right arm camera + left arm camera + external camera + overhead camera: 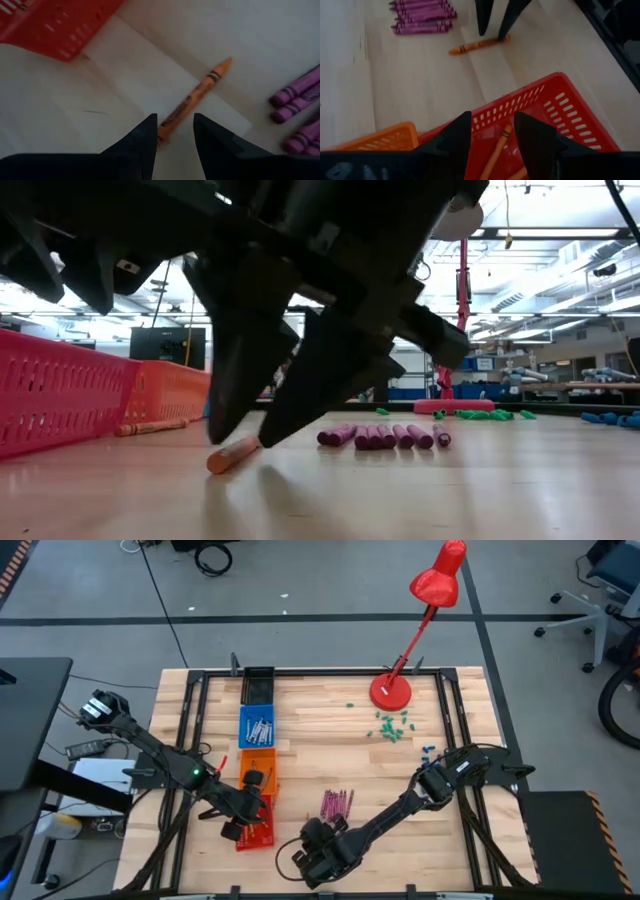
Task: Sort crayons
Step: Put the orange crayon into the red bin
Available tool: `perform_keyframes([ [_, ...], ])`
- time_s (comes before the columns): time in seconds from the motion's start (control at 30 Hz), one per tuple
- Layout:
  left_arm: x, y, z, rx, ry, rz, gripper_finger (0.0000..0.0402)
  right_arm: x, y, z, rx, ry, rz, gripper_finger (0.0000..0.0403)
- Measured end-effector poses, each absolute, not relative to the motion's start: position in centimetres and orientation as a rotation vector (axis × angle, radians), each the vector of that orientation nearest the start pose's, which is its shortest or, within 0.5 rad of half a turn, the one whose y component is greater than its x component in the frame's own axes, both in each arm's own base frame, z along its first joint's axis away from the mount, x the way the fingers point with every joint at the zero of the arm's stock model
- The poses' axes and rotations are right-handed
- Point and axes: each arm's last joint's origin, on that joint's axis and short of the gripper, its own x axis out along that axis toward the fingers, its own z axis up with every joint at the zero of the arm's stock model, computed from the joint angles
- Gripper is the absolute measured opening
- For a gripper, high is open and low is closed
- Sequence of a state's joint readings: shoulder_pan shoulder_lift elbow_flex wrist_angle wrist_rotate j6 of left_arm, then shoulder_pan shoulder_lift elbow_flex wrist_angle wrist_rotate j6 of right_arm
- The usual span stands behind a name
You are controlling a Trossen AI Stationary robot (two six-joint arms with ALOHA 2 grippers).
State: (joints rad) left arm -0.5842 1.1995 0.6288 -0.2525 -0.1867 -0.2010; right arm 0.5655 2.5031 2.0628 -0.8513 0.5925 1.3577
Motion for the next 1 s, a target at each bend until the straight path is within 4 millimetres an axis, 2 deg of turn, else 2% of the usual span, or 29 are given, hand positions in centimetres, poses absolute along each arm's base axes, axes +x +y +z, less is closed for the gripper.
perform_keyframes([
  [0.3,19.20,-12.12,19.59,0.108,0.817,-0.285,0.0162,42.82,25.07,12.02,0.392,0.937,-0.679,0.0132],
  [0.63,19.11,-12.06,19.50,0.105,0.831,-0.278,0.0162,42.88,25.18,12.03,0.122,1.033,-0.501,0.0132],
  [0.83,19.10,-12.05,19.49,0.079,0.837,-0.265,0.0162,43.07,24.83,12.26,0.171,1.116,-0.436,0.0117],
  [1.0,19.11,-12.07,19.50,0.041,0.840,-0.250,0.0162,43.08,24.90,12.27,0.214,1.134,-0.428,0.0079],
])
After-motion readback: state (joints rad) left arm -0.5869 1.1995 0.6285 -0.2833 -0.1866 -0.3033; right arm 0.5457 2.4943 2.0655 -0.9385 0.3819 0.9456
